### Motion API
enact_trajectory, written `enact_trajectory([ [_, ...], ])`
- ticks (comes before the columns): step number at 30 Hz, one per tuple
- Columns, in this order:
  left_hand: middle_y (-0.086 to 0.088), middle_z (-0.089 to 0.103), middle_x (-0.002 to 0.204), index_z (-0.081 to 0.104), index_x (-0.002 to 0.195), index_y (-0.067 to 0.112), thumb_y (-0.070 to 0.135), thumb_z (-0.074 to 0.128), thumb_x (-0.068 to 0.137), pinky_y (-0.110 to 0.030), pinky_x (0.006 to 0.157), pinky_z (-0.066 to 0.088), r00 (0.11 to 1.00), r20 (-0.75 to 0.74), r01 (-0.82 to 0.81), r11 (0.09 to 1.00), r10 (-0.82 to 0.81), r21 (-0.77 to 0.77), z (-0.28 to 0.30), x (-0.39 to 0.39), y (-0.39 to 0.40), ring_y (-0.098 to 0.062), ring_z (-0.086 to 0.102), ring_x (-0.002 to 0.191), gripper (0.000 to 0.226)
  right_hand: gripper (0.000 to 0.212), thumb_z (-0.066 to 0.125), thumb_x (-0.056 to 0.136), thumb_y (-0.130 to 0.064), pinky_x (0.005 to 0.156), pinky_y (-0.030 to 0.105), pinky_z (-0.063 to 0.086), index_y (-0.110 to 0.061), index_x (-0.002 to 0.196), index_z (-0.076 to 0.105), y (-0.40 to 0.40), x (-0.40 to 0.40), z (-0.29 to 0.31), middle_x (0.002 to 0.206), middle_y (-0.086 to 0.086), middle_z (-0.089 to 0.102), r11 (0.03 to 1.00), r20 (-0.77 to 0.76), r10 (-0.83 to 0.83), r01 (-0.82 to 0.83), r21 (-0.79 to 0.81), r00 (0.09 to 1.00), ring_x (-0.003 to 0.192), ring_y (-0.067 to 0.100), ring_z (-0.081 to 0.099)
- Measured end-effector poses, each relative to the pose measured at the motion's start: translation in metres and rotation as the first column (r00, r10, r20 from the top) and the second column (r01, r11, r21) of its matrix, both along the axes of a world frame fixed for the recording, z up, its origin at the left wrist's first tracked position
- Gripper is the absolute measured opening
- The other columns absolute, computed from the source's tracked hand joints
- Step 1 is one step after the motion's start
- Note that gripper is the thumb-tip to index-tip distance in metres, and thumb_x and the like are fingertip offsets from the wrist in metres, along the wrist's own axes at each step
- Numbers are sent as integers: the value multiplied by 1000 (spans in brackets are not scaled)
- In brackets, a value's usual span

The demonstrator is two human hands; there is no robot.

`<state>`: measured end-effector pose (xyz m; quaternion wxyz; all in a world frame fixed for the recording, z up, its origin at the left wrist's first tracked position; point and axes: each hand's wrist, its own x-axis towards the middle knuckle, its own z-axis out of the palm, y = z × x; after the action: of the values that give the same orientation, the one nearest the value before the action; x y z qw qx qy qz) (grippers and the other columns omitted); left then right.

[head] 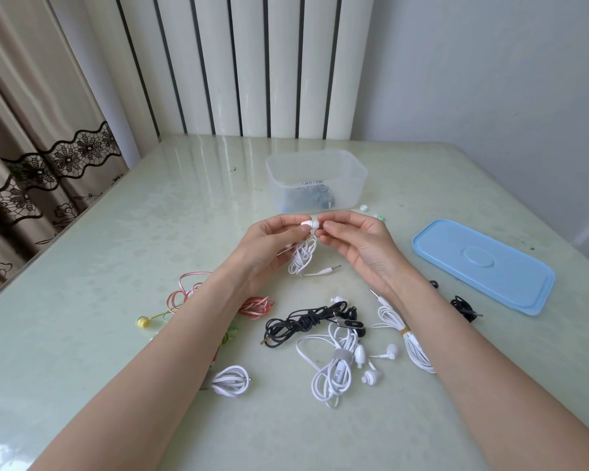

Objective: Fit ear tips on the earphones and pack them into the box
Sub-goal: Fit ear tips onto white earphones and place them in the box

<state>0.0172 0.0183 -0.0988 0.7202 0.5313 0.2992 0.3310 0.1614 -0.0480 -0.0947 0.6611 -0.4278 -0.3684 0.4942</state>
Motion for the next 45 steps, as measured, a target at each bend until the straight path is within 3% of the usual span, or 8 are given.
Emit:
enact_trajectory([
  [14,-1,62,80,66,82,17,1,63,81,-19,71,44,996,-45,-69,990,76,126,-5,4,-1,-10,57,70,16,11,61,84,-5,58,15,41,-14,84,68,0,4,0,72,-6,68,992,382,-84,114,-56,920,66,2,56],
  [18,-2,63,84,65,84,15,-1,60,82,-14,65,49,997,22,-79,993,77,93,-3,3,-2,-8,61,68,17,25,72,76,-15,59,6,40,-24,97,63,-4,-7,2,77,-14,65,977,652,172,-44,-208,739,61,-12,56],
  [21,-1,64,80,66,82,15,-1,63,80,-15,70,49,993,41,-110,989,107,96,-3,3,-1,-11,59,72,16,32,74,71,-9,54,11,36,-23,96,61,5,-19,-2,66,-13,57,989,821,79,61,-137,565,48,-7,50],
  [23,4,67,74,66,80,17,2,67,77,-18,73,49,989,24,-145,978,143,153,-5,4,-1,-7,60,70,15,28,75,68,-8,63,24,46,-21,91,64,8,-17,-1,73,0,66,979,834,-35,188,-83,551,58,3,57],
  [27,9,63,78,64,86,16,3,61,84,-22,80,51,965,-17,-252,946,261,206,-10,5,-1,-4,56,70,14,26,71,70,2,71,40,51,-19,71,55,13,-3,16,76,10,67,951,715,-170,304,-63,679,60,22,57],
  [34,4,56,75,58,74,17,-3,46,87,-7,51,46,929,-103,-313,906,354,286,-12,6,5,-6,55,68,27,26,70,68,5,77,38,57,-15,67,55,68,19,92,84,10,65,928,595,-341,362,88,728,70,23,61],
  [40,4,57,72,58,69,21,-5,42,85,-7,51,43,935,-141,-254,890,327,378,-7,10,7,-7,54,68,34,19,68,73,4,60,28,55,-10,79,55,103,23,91,90,14,63,919,751,-207,389,-71,627,58,19,57],
  [45,4,57,70,58,68,21,-3,45,84,-8,52,42,929,-165,-236,872,332,429,-1,1,18,-7,54,66,32,33,64,81,-8,62,25,53,-7,113,53,98,26,94,102,12,57,924,852,-81,359,-130,517,60,16,59],
])
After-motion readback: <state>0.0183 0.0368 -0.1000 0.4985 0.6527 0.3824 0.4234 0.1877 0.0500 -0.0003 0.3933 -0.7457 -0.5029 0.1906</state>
